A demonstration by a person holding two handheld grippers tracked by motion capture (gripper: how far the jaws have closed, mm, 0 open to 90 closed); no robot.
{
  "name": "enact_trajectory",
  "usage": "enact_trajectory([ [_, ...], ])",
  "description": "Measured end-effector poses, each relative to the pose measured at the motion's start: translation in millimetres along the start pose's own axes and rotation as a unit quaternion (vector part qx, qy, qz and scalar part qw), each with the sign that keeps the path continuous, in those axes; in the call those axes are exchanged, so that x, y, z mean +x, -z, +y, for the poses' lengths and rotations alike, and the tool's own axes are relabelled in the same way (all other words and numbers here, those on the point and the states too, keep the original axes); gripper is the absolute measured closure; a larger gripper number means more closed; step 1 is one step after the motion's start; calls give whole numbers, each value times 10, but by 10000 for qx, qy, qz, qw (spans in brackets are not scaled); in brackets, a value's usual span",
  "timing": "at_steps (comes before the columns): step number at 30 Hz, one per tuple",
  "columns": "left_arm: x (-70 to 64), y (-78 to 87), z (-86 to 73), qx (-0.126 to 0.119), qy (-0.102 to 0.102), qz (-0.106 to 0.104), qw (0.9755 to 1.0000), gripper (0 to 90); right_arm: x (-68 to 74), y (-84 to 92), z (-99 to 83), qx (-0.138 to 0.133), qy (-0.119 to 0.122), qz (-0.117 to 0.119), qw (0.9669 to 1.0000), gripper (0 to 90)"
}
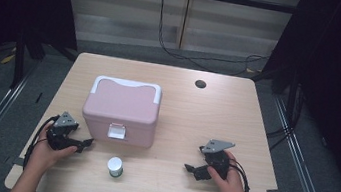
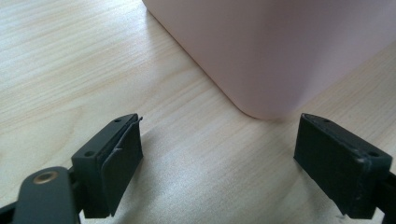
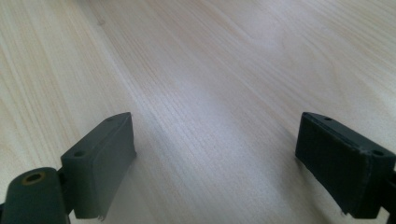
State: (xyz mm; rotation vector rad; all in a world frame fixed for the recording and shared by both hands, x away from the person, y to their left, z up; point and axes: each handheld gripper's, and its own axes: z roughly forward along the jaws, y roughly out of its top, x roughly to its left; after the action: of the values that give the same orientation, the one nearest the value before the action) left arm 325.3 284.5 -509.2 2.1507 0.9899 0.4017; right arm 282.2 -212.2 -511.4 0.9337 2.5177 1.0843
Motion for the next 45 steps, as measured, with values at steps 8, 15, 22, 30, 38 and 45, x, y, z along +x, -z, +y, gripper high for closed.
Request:
enact_trajectory([
  [8,15,30,-17,-64,129,32,9999,191,-1,0,0,0,0,-3,10000,112],
  [15,118,202,13,145,881,-117,9959,271,-3,0,1,-5,-9,22,10000,112],
  [22,269,402,147,134,1216,-349,9919,312,-60,21,34,31,-190,177,9997,142],
  [30,355,497,357,706,1052,-444,9909,374,-58,31,247,-122,-342,347,9987,170],
  [38,585,726,775,733,1272,-273,9888,466,21,-28,469,-106,-125,466,9988,181],
  [45,581,852,1184,668,1476,-448,9858,469,141,-125,688,-97,168,537,9984,193],
])
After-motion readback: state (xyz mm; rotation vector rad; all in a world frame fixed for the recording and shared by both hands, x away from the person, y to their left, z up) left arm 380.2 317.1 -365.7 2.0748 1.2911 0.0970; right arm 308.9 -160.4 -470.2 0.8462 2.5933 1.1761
